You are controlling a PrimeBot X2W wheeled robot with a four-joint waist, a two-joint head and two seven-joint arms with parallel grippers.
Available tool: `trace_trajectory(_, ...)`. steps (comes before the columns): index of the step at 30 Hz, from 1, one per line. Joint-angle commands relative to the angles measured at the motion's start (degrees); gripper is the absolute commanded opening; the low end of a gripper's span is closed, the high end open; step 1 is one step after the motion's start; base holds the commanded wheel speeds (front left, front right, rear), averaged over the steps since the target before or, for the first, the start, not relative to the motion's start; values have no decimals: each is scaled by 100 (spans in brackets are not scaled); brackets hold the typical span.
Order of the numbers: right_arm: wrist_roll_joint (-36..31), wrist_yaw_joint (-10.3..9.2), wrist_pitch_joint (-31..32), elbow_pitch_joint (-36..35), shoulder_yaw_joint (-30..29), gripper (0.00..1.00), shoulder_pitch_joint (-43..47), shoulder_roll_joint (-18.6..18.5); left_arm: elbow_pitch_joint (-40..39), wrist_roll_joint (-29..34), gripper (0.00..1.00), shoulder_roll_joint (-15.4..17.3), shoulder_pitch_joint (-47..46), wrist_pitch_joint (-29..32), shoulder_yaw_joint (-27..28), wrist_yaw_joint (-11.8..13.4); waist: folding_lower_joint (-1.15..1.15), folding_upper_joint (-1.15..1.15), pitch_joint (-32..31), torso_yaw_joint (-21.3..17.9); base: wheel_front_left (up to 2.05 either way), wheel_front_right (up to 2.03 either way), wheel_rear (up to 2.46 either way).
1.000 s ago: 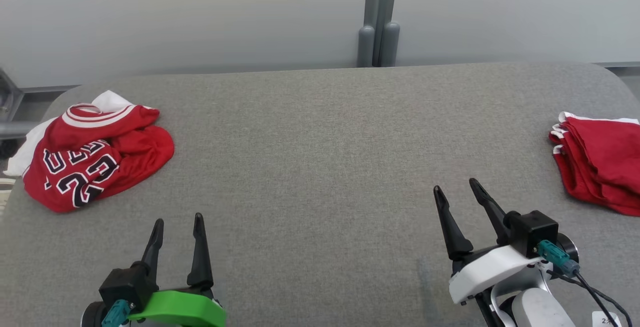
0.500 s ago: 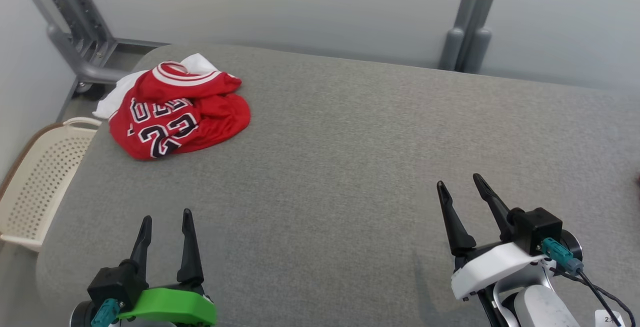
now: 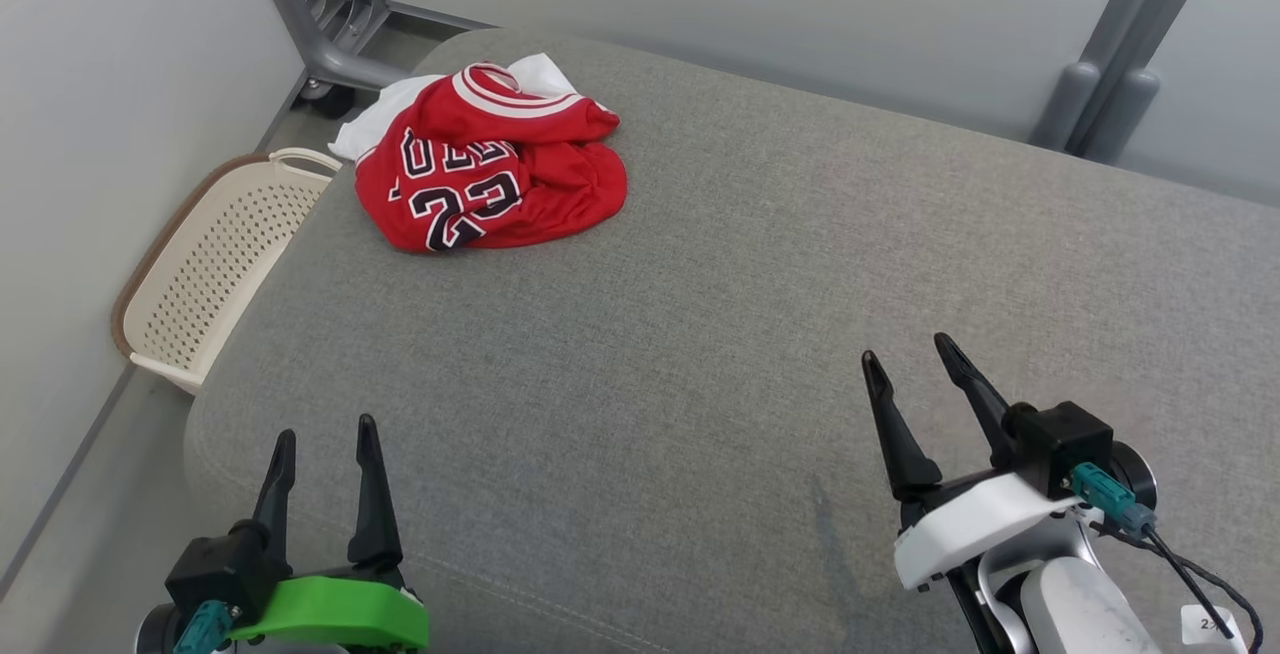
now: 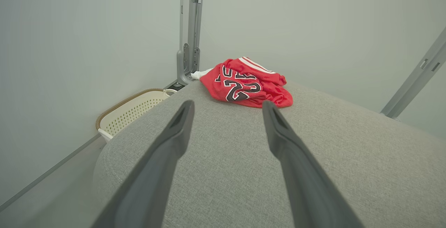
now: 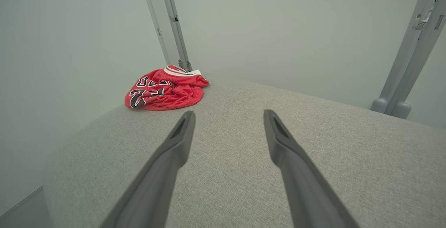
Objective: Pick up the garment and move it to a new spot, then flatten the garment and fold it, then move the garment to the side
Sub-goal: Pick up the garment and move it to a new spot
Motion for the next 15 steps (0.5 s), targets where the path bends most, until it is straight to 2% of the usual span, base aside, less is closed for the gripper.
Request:
trace_trajectory(1, -31, -6, 15, -34, 11, 100, -51, -18, -11, 23, 100, -35, 49, -14, 34, 11, 0, 0, 83, 4, 0, 0, 0)
trace_trajectory(11, -253, -6, 122, -192, -116, 100, -267, -18, -51, 45, 100, -103, -133, -14, 85, -66, 0, 0, 409, -238, 0, 0, 0)
trace_trajectory(15, -394, -6, 210, -350, -198, 100, -414, -19, -65, 95, 100, -2, -463, -14, 136, -118, 0, 0, 679, -335, 0, 0, 0)
